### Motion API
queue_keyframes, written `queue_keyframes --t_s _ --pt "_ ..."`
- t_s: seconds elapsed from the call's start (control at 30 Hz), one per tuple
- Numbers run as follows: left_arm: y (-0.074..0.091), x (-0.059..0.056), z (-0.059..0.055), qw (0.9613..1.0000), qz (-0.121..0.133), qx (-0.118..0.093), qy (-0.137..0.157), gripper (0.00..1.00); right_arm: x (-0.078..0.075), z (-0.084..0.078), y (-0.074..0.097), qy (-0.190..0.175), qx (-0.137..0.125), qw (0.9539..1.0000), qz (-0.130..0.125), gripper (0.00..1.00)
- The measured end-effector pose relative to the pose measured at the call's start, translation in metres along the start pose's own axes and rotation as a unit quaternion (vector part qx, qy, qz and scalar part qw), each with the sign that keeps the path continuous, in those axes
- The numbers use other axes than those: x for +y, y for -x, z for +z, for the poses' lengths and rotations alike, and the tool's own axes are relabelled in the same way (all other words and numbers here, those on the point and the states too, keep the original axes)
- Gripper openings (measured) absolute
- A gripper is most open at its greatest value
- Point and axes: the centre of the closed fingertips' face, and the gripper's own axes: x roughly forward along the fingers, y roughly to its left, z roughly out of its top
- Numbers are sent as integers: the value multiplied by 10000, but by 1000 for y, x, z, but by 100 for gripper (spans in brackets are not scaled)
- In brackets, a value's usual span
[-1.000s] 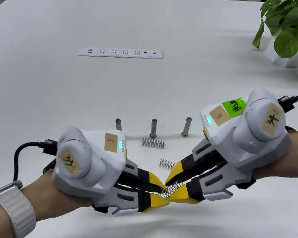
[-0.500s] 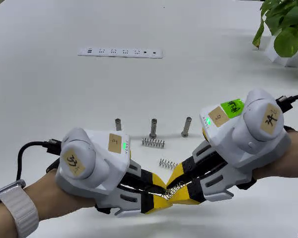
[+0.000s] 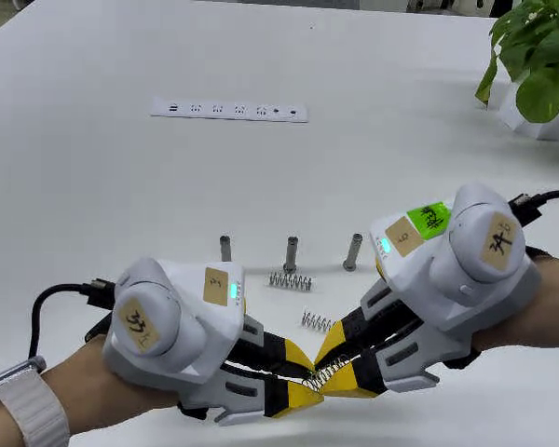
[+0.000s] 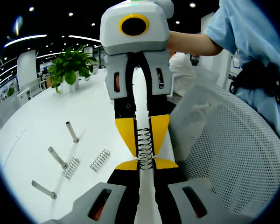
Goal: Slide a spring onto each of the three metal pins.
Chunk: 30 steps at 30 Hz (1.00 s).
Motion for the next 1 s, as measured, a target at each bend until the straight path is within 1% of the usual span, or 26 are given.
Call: queue_keyframes --t_s 0.1,0.2,0.3,0.37,0.4,0.5,0.57,0.6,0.67,0.7,0.77,0.8,0.83,0.87,0.93,0.97,1.0 --pt "2 1 0 9999 79 -47 69 10 -1 3 -1 56 33 10000 13 12" --pt "6 3 0 9993 134 -142 311 11 -3 5 -1 61 50 10000 33 12" --pt "10 4 -2 9989 223 -208 355 11 -5 7 -2 56 60 10000 36 12" --pt "12 7 -6 9985 312 -165 421 12 -5 7 -3 74 82 9999 33 12" --pt "14 9 -10 9981 394 -132 463 14 -6 7 -3 110 125 9999 18 12" --pt "22 16 -20 9962 649 -83 574 25 -8 6 -2 132 175 9998 18 12" --pt "29 24 -27 9932 925 -70 704 33 -9 6 -1 141 193 9997 10 12" --pt "34 29 -29 9910 1079 -107 783 39 -10 6 -1 143 216 9997 13 12" --pt "43 35 -36 9875 1290 -135 897 47 -11 4 0 165 261 9995 13 12" --pt "49 40 -39 9843 1436 -182 1009 51 -11 4 0 171 277 9995 9 12" --pt "57 44 -43 9811 1574 -213 1108 55 -11 4 1 164 293 9994 19 12" --pt "64 50 -48 9762 1766 -247 1233 59 -12 4 1 173 301 9994 19 12" --pt "68 54 -50 9738 1861 -273 1277 63 -12 4 1 172 312 9994 21 12" --pt "73 59 -51 9690 2034 -337 1362 66 -13 3 1 176 331 9993 18 12" --pt "83 69 -57 9577 2377 -384 1578 78 -15 3 2 180 350 9992 15 12" --pt "87 72 -57 9544 2449 -446 1645 82 -15 3 2 186 356 9992 11 12" --pt "89 74 -56 9504 2561 -504 1695 87 -16 3 2 190 366 9991 11 12"
